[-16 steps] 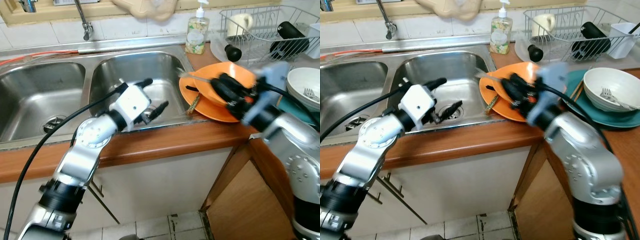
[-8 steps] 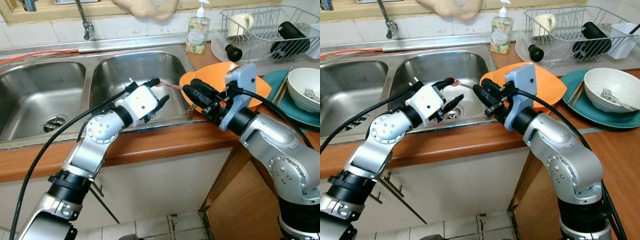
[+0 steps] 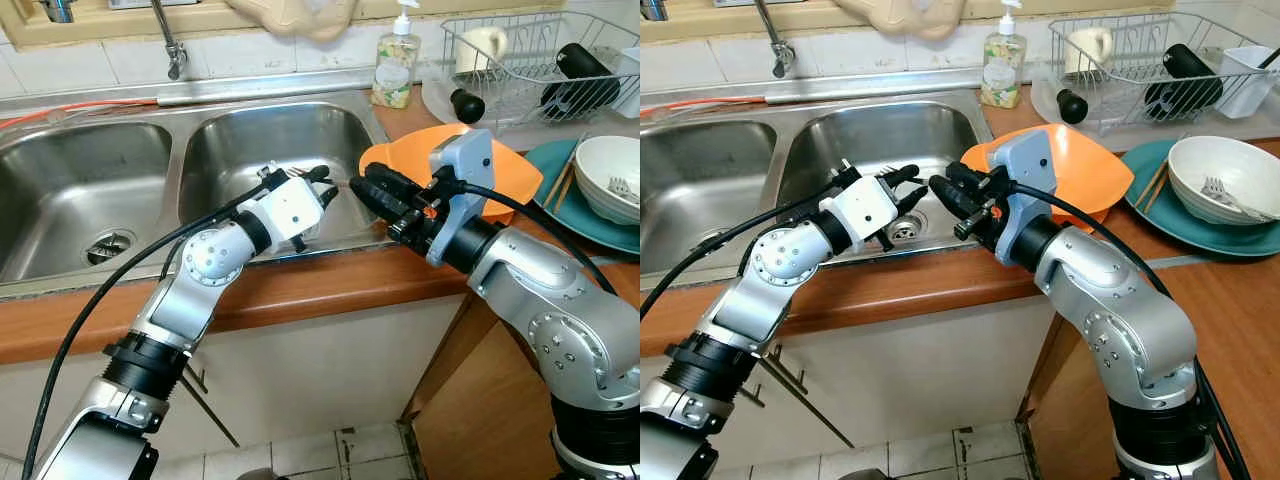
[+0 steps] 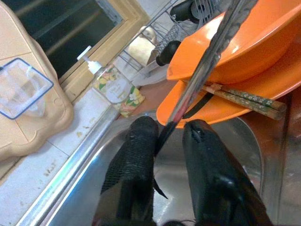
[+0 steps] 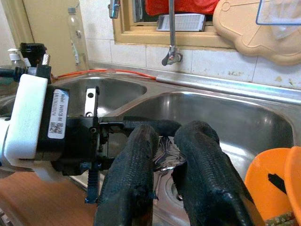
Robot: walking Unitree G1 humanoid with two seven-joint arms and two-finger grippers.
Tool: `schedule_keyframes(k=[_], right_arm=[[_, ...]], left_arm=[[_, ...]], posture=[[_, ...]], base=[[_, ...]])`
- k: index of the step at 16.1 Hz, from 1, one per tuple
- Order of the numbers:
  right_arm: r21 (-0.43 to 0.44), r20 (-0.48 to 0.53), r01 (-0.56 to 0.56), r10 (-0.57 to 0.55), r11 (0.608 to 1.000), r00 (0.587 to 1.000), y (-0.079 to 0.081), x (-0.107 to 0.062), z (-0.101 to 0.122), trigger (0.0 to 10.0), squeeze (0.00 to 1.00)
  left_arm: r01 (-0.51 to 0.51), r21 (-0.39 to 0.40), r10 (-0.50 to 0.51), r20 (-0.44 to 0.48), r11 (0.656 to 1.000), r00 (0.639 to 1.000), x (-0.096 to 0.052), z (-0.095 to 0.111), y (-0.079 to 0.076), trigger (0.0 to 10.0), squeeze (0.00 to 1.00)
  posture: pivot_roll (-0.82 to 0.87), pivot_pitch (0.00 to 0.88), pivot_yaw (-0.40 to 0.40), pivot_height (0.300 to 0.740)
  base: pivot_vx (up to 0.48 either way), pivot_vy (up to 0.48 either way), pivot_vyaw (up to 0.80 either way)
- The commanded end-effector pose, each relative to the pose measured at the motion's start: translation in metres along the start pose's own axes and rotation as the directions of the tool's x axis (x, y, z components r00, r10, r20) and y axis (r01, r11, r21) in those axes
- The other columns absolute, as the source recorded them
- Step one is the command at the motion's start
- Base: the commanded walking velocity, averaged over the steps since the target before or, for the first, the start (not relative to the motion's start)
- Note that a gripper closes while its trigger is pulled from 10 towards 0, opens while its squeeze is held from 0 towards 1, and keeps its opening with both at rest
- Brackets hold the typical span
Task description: Kitchen organization
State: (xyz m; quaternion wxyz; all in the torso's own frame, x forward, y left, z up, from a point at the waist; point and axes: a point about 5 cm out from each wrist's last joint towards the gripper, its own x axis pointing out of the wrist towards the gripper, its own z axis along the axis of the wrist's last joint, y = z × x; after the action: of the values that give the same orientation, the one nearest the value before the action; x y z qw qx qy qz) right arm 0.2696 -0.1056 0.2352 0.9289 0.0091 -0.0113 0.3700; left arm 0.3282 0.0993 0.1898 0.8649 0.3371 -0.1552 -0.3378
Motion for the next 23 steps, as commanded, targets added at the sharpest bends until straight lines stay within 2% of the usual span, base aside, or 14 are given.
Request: schedule_keyframes(k=[1,6,7,8,9,11,13,14,15,17,20,21,22,23], right_arm=[[-0.016,0.000,-0.017,0.017,1.000,1.000,0.005,0.000,0.004,0.0,0.00],[-0.020,-0.017,-0.027,0.027,0.999,1.000,0.007,0.001,0.001,0.5,0.00],[-0.021,-0.019,-0.026,0.025,0.999,0.999,0.007,0.001,0.000,2.0,0.00],[-0.024,-0.022,-0.012,0.011,1.000,1.000,0.006,0.001,0.000,6.9,0.00],[-0.019,-0.027,0.011,-0.011,1.000,1.000,0.004,0.002,-0.001,10.0,0.00],[-0.001,-0.031,0.030,-0.030,1.000,0.999,0.001,0.002,-0.003,10.0,1.00],[-0.012,-0.036,0.048,-0.049,0.999,0.998,-0.001,0.002,-0.003,10.0,1.00],[-0.025,-0.041,0.060,-0.061,0.998,0.997,-0.002,0.001,-0.003,10.0,0.63],[-0.032,-0.045,0.059,-0.060,0.998,0.997,-0.003,-0.001,-0.004,10.0,0.00],[-0.041,-0.056,0.059,-0.061,0.997,0.997,-0.006,-0.006,-0.004,10.0,0.00],[-0.084,-0.099,0.014,-0.022,0.996,0.995,-0.004,-0.015,-0.009,10.0,0.00],[-0.089,-0.106,-0.007,-0.003,0.996,0.994,-0.002,-0.016,-0.010,10.0,0.00],[-0.086,-0.113,-0.022,0.012,0.996,0.994,0.001,-0.016,-0.012,10.0,0.00],[-0.084,-0.123,-0.038,0.028,0.996,0.992,0.004,-0.016,-0.014,10.0,0.00]], left_arm=[[0.007,0.039,-0.007,-0.006,0.999,1.000,0.003,0.001,0.001,0.0,0.00],[-0.008,0.092,0.011,-0.025,0.996,1.000,0.006,-0.002,0.004,0.0,0.00],[-0.006,0.100,0.009,-0.023,0.995,1.000,0.006,-0.002,0.004,0.0,0.00],[-0.001,0.110,0.003,-0.020,0.994,1.000,0.007,-0.001,0.004,0.0,0.00],[0.004,0.115,-0.002,-0.018,0.993,1.000,0.007,-0.001,0.003,0.0,0.00],[0.007,0.120,-0.005,-0.019,0.993,1.000,0.006,-0.002,0.004,0.0,0.00],[0.002,0.122,0.002,-0.033,0.993,0.999,0.005,-0.005,0.008,0.0,0.00],[-0.007,0.115,0.012,-0.041,0.993,0.999,0.004,-0.007,0.010,0.0,0.00],[-0.020,0.102,0.025,-0.050,0.995,0.998,0.003,-0.010,0.013,0.0,0.00],[-0.014,0.108,0.025,-0.096,0.994,0.995,-0.001,-0.019,0.021,0.0,0.00],[-0.048,0.058,0.061,-0.248,0.997,0.967,-0.002,-0.045,0.048,0.5,0.00],[-0.059,0.029,0.066,-0.336,0.998,0.940,-0.001,-0.056,0.056,2.9,0.00],[-0.067,-0.026,0.048,-0.449,0.997,0.892,0.001,-0.069,0.059,10.0,0.00],[-0.087,-0.117,0.013,-0.521,0.989,0.853,0.004,-0.076,0.058,10.0,0.00]], posture=[[-0.14,0.000,0.052,0.740],[-0.13,0.000,0.056,0.740],[-0.13,0.000,0.057,0.740],[-0.13,0.000,0.058,0.740],[-0.13,0.000,0.058,0.740],[-0.13,0.000,0.058,0.740],[-0.13,0.000,0.060,0.740],[-0.13,0.000,0.061,0.740],[-0.13,0.000,0.061,0.740],[-0.13,0.000,0.061,0.740],[-0.14,0.000,0.074,0.740],[-0.15,0.000,0.076,0.740],[-0.15,0.000,0.079,0.740],[-0.16,0.000,0.087,0.740]], base=[[0.000,0.000,0.00],[0.000,0.000,0.00],[0.000,0.000,0.00],[0.000,0.000,0.00],[0.000,0.000,0.00],[0.000,0.000,0.00],[0.000,0.000,0.00],[0.000,0.000,0.00],[0.000,0.000,0.00],[0.000,0.000,0.00],[0.000,0.000,0.00],[0.000,0.000,0.00],[0.000,0.000,0.00],[0.000,0.000,0.00]])
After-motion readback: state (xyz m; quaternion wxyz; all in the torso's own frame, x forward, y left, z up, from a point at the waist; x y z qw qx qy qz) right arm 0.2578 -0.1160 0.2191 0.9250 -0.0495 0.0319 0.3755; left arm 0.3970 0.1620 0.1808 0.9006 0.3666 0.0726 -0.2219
